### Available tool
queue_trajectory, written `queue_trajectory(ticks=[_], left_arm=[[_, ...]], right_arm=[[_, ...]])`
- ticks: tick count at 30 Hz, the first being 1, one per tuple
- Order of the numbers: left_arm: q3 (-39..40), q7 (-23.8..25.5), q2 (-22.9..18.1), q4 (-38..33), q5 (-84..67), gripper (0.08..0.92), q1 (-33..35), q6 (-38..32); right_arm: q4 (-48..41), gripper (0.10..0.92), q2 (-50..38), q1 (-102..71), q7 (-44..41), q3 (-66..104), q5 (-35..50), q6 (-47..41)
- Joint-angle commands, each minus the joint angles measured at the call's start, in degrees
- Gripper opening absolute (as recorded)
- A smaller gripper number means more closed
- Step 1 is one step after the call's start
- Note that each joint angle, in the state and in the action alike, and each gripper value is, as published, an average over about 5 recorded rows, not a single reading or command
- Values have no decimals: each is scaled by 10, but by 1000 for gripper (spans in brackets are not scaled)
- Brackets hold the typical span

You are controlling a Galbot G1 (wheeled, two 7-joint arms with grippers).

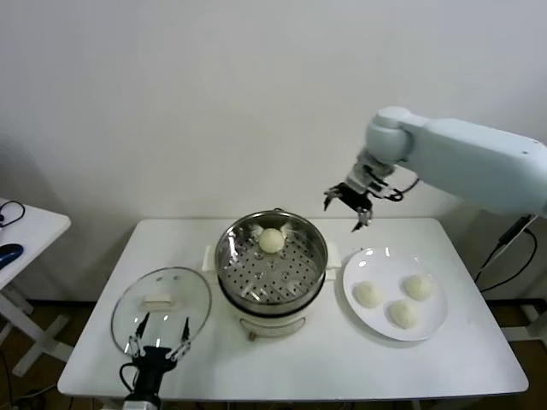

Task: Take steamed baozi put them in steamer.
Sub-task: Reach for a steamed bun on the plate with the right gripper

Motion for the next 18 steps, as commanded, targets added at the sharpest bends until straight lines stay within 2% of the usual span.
queue_trajectory(ticks=[1,8,18], left_arm=[[1,6,0,1,-3,823,0,-4],[-1,14,-2,-7,-1,823,1,-10],[-6,12,-5,-7,-4,823,11,-10]], right_arm=[[42,823,-128,-51,89,-24,69,-116],[-4,823,-119,-194,57,70,38,-136],[-80,823,-60,-254,25,93,23,-131]])
